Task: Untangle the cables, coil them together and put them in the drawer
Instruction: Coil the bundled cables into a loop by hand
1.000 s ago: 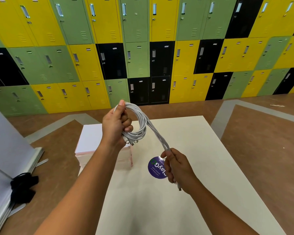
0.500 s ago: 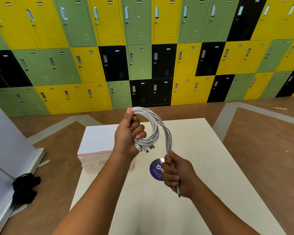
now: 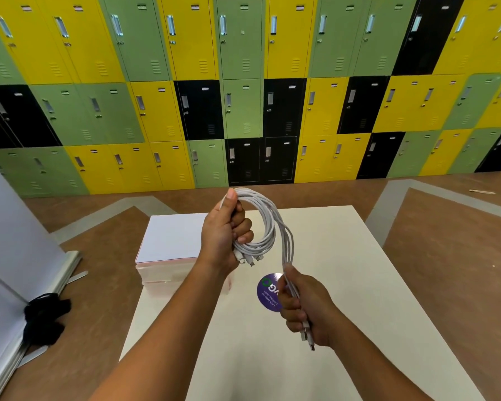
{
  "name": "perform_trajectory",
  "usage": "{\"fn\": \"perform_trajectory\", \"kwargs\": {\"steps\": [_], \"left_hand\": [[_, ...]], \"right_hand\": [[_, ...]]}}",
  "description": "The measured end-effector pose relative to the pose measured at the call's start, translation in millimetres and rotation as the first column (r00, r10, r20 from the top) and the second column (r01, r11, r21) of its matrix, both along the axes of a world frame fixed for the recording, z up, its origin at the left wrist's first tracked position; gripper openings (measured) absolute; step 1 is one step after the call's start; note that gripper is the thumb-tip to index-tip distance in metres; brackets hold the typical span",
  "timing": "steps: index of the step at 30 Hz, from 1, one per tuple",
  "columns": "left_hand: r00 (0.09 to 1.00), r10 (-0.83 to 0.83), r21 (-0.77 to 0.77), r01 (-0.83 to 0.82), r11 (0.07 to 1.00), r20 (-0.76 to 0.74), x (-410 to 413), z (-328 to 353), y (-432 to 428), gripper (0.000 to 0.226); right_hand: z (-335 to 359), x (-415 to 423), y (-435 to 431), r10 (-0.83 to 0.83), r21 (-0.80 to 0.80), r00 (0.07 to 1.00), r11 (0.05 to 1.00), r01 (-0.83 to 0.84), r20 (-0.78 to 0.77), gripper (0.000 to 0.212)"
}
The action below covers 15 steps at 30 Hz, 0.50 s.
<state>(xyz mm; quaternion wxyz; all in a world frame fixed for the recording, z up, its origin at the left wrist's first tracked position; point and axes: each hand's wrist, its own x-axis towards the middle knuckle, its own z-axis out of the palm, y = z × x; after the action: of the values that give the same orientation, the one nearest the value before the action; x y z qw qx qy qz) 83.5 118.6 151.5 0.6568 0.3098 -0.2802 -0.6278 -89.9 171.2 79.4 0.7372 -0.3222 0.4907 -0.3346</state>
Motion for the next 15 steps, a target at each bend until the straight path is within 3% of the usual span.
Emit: {"fn": "perform_trajectory", "kwargs": {"steps": [4,10,12,15], "left_hand": [[0.997,-0.026,0.015,0.027,1.0,-0.071,0,-1,0,0.035],[0.998,-0.063,-0.021,0.062,0.998,-0.032,-5,0,2,0.033],[0.993,-0.111,-0.008,0.111,0.994,-0.034,-6,-2,4,0.032],[0.97,-0.232,0.015,0.233,0.972,-0.07,-10,-4,9,0.032]], "right_hand": [[7,3,-2,0.05,-0.119,0.993,0.991,-0.062,-0.105,0.038],[11,4,3,0.138,0.021,0.987,0.99,-0.137,-0.086,0.04],[12,4,2,0.088,0.02,0.996,0.996,-0.087,-0.028,0.041],[19,0,-11,-0.157,0.0,0.974,0.987,0.16,0.164,0.038]]}}
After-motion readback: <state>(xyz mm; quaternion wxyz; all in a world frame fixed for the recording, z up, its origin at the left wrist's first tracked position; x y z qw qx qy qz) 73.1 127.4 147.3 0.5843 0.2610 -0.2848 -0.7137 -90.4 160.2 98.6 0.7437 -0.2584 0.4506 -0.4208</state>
